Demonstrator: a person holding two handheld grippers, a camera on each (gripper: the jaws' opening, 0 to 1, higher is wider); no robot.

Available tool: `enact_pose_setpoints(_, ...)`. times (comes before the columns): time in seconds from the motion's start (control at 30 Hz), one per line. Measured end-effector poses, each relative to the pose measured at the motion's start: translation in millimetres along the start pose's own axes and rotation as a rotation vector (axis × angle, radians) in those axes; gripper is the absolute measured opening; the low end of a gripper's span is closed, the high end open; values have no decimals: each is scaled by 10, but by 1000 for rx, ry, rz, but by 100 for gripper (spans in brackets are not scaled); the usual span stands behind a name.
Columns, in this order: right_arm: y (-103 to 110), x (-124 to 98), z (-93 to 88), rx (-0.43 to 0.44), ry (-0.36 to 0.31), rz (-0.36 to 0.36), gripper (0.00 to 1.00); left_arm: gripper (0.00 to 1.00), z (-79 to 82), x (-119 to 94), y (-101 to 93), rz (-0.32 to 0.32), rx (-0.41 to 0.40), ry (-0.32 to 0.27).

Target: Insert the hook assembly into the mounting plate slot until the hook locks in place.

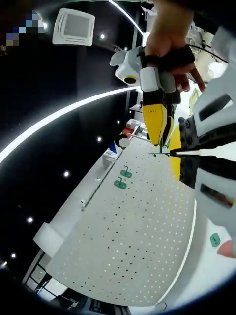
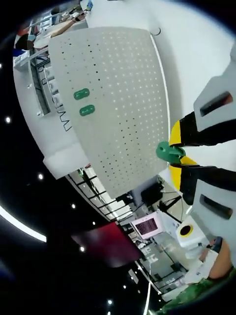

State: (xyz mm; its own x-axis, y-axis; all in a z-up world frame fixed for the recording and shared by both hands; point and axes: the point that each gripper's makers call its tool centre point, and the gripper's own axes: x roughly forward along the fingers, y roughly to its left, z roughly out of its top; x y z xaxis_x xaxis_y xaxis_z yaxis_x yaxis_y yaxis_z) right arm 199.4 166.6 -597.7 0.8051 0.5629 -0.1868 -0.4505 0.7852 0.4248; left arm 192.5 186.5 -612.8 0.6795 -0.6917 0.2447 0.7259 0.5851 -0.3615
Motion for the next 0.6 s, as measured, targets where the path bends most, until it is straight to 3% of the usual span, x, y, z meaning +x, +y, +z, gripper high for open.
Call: enact_pose_setpoints(0.6,-59,23,5,138,-32,18,3,2,7,19,-48,-10,56,-3)
